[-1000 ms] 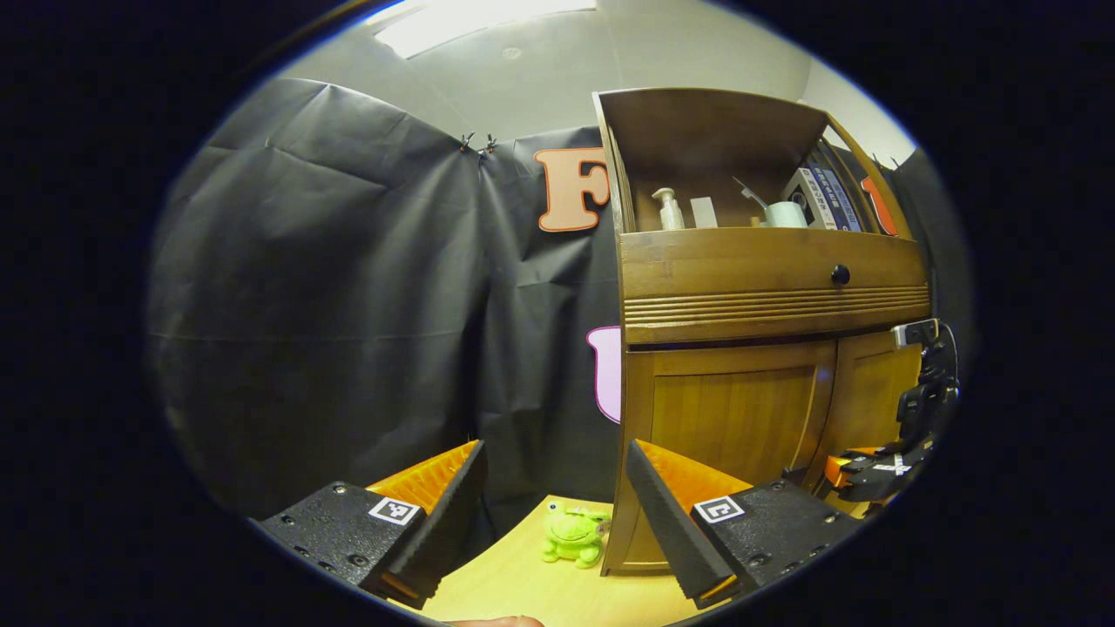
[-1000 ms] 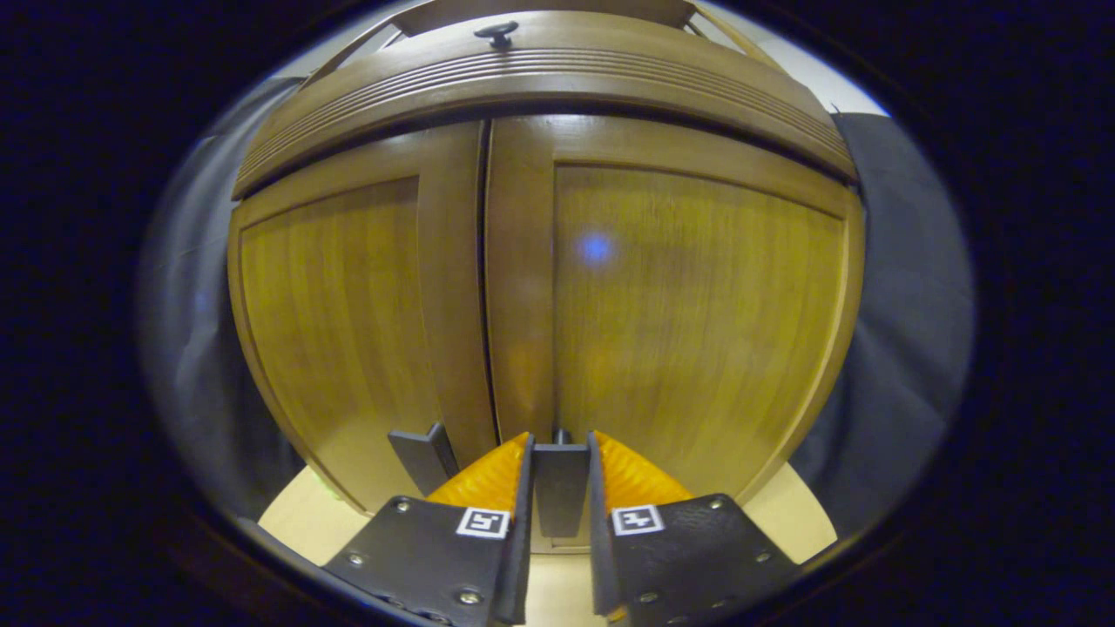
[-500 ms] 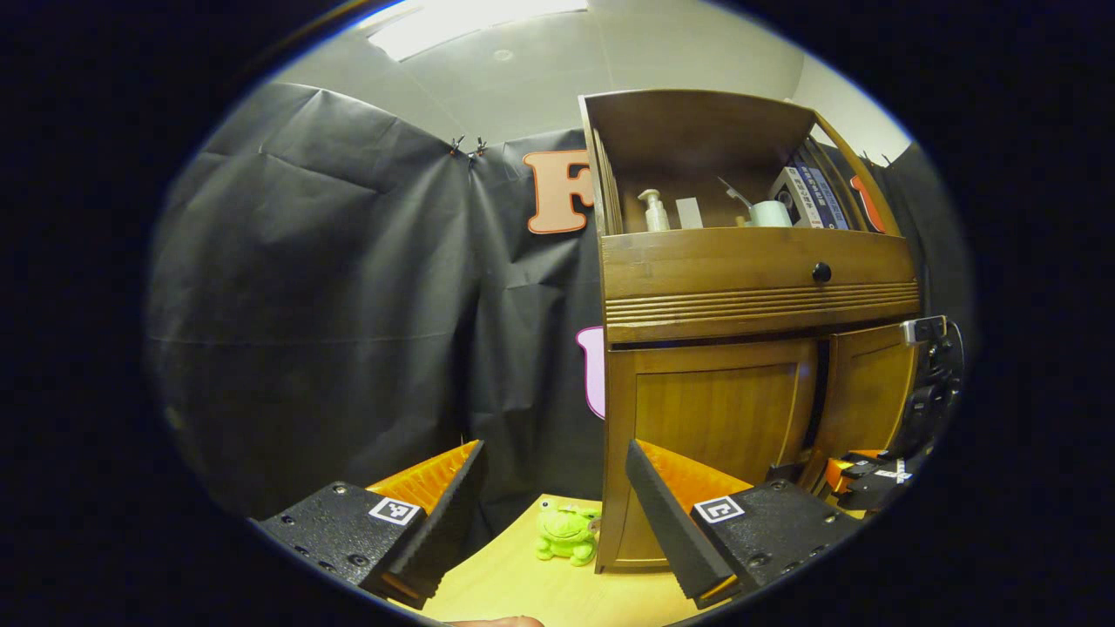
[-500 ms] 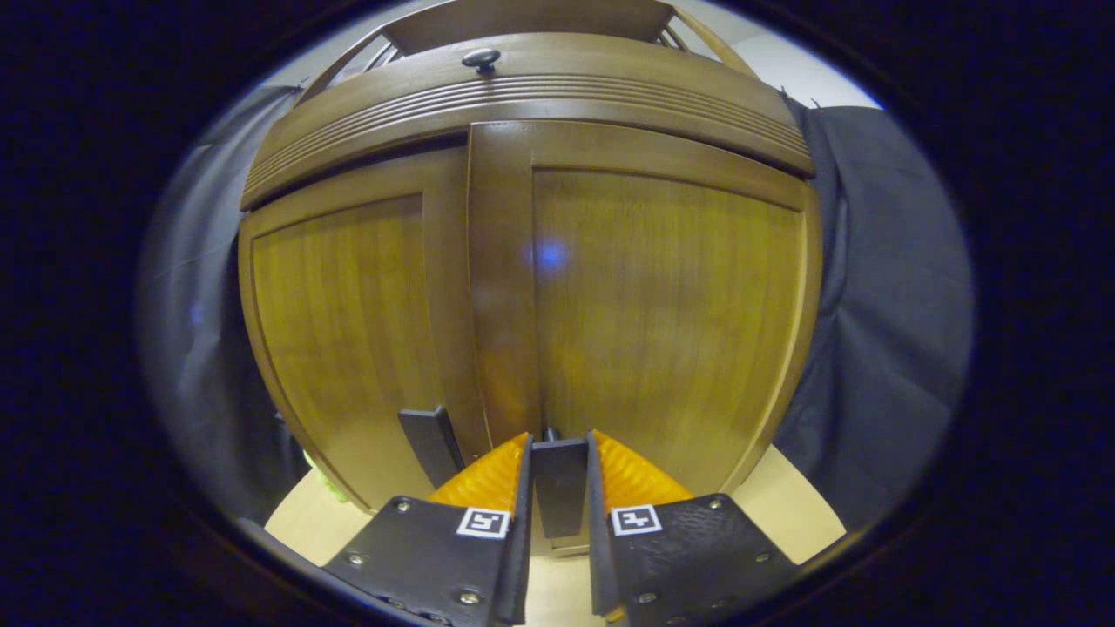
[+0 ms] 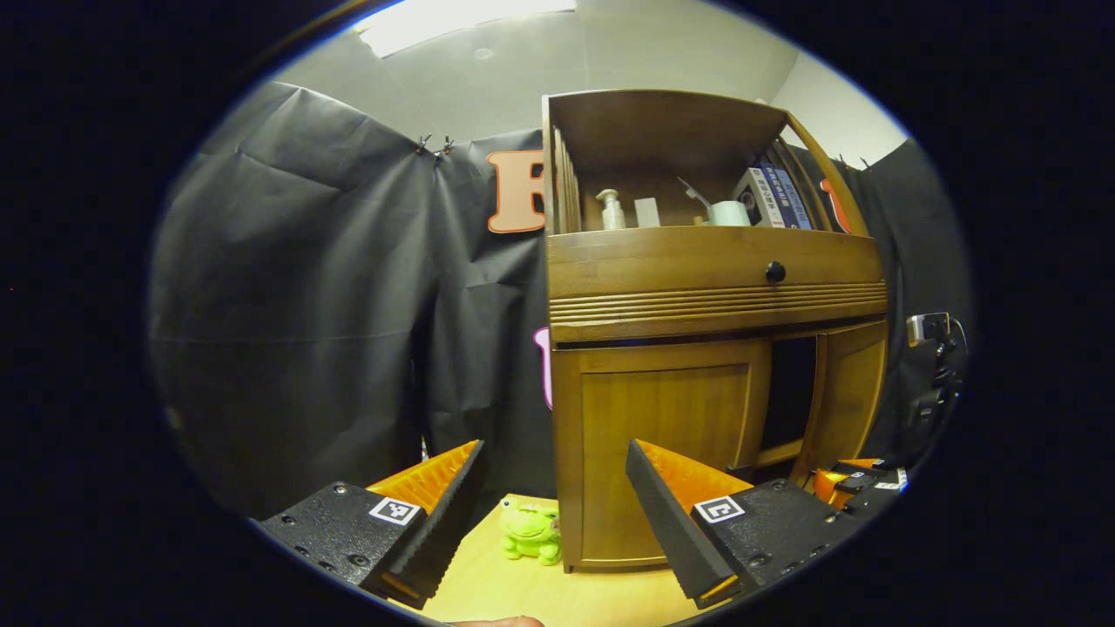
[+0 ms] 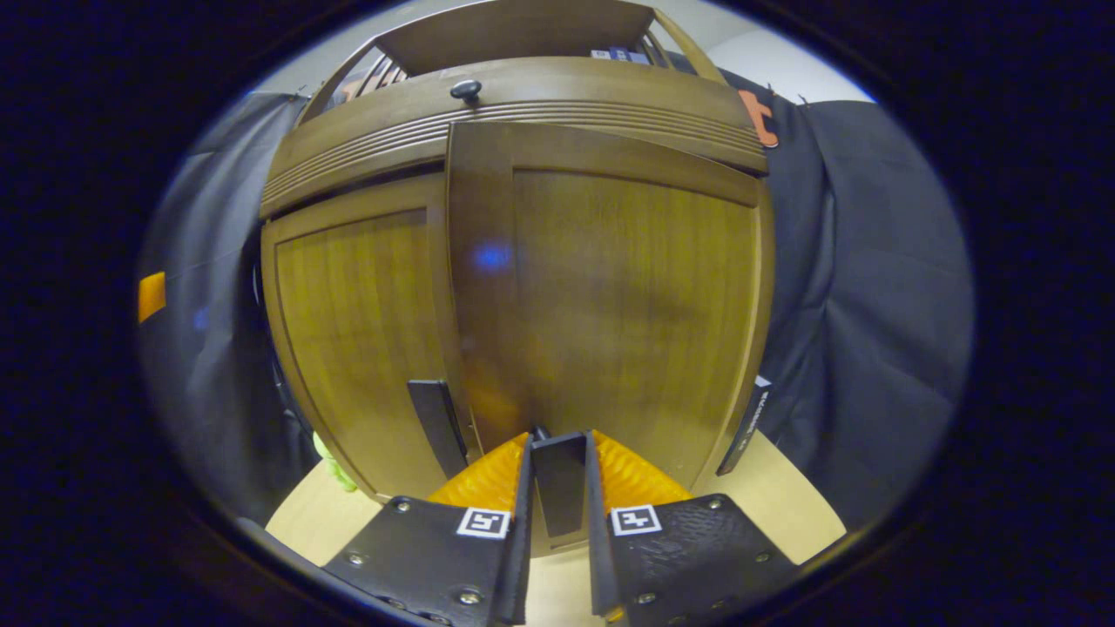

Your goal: Open the right door of the double-door shoe cabinet with the right hand, and open the left door with the left hand.

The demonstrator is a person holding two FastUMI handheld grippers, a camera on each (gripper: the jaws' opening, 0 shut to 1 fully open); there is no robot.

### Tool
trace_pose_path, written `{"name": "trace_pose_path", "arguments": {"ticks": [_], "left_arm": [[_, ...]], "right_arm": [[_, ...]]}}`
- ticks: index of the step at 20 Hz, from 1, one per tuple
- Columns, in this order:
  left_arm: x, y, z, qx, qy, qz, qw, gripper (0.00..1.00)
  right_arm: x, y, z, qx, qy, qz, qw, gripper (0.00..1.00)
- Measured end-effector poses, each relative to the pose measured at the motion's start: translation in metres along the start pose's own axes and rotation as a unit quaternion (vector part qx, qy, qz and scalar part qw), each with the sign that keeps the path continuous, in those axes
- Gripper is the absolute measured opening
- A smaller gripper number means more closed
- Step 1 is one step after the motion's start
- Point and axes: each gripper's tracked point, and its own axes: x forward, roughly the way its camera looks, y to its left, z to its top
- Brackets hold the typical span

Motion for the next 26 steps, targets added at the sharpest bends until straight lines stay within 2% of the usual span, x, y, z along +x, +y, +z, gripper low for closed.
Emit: {"name": "trace_pose_path", "arguments": {"ticks": [11,26], "left_arm": [[0.01,-0.055,-0.005,-0.006,0.0,-0.075,0.997,0.98],[0.015,-0.104,-0.018,-0.006,0.014,-0.136,0.991,0.98]], "right_arm": [[-0.009,-0.015,0.01,0.008,0.005,-0.022,1.0,0.28],[-0.049,-0.071,0.001,0.03,0.006,-0.107,0.994,0.27]]}}
